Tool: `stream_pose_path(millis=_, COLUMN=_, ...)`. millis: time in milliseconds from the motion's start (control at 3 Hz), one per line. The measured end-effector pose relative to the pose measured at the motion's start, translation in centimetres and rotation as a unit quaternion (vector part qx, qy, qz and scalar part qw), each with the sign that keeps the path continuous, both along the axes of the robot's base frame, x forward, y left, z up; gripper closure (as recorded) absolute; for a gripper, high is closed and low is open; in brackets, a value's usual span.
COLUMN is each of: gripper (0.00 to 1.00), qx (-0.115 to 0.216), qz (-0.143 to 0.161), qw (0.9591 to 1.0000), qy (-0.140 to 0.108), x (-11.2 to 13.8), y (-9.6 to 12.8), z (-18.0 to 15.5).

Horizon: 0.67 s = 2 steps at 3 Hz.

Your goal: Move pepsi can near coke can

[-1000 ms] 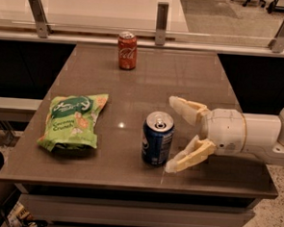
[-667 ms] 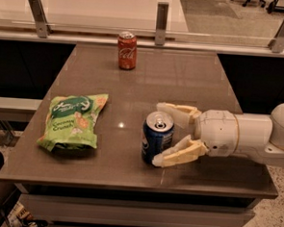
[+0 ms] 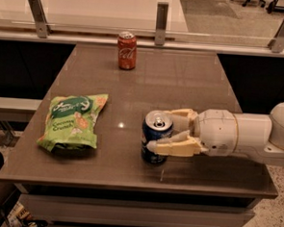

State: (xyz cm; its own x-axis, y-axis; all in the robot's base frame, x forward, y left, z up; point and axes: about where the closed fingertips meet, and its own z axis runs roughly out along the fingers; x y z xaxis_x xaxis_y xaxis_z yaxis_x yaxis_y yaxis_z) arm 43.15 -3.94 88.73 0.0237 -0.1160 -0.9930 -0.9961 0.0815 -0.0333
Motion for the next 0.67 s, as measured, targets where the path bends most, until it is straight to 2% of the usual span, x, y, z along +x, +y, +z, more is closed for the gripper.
stream_pose_path(millis=333, gripper=0.89, qx=0.000, qz=0.002, qw=1.0000, qy=-0.001, x=-0.07, y=0.22, z=0.09)
stream_pose_path(millis=667, gripper=1.00, qx=-0.001, qz=0.004, qw=1.0000, qy=-0.001, x=-0.12, y=0.37, z=0.15)
